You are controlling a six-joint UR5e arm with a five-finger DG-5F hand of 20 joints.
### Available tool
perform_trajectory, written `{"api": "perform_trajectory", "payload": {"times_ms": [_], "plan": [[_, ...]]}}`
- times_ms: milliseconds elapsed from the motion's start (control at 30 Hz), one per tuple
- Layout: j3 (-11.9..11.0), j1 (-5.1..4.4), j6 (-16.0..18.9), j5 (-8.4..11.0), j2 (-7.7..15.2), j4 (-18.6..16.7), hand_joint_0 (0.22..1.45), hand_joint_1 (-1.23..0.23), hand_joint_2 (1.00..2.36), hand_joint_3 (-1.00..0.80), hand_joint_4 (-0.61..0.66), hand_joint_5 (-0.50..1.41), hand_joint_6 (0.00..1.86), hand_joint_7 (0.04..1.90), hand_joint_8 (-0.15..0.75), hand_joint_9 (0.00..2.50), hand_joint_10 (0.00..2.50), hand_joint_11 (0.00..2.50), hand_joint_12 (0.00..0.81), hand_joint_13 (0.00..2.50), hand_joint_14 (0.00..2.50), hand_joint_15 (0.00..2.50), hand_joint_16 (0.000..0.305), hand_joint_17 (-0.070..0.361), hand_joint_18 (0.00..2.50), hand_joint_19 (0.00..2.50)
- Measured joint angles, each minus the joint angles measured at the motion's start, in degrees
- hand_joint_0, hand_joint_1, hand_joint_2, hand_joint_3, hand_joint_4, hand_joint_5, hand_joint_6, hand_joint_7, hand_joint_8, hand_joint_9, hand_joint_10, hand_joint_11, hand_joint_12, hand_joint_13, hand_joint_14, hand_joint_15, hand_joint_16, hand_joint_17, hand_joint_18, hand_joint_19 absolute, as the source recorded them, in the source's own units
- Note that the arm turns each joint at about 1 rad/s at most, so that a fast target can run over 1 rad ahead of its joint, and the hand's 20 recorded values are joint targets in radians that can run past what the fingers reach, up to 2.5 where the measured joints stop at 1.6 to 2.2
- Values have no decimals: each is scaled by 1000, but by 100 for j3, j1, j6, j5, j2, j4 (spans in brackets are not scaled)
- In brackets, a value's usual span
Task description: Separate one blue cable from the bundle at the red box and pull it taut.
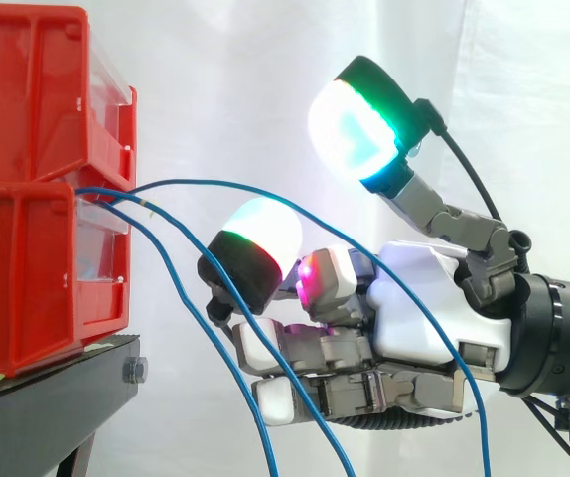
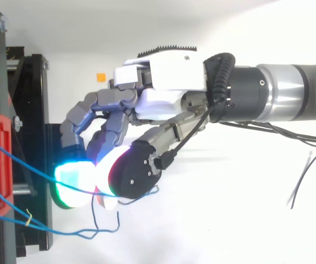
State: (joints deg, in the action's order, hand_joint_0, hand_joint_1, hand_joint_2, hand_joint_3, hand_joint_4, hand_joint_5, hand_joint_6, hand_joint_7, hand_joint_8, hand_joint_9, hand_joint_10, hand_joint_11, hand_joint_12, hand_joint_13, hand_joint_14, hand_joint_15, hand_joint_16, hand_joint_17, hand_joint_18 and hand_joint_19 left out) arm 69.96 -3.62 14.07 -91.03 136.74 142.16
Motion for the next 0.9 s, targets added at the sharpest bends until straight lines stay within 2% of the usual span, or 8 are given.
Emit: {"api": "perform_trajectory", "payload": {"times_ms": [267, 600, 900], "plan": [[0, 67, -15, -10, -2, 7, 547, -600, 1000, -487, 283, -247, 838, 863, 445, 1246, 23, 613, 419, 767, 15, 349, 67, 150, 614, 545], [0, 76, -18, -11, -2, -15, 549, -597, 1001, -488, 272, -247, 838, 869, 429, 1329, 24, 882, 422, 770, 16, 374, 67, 151, 617, 553], [0, 84, -52, -58, -2, 1, 551, -609, 1001, -492, 268, -248, 839, 864, 413, 1293, 26, 917, 424, 771, 16, 389, 67, 150, 619, 562]]}}
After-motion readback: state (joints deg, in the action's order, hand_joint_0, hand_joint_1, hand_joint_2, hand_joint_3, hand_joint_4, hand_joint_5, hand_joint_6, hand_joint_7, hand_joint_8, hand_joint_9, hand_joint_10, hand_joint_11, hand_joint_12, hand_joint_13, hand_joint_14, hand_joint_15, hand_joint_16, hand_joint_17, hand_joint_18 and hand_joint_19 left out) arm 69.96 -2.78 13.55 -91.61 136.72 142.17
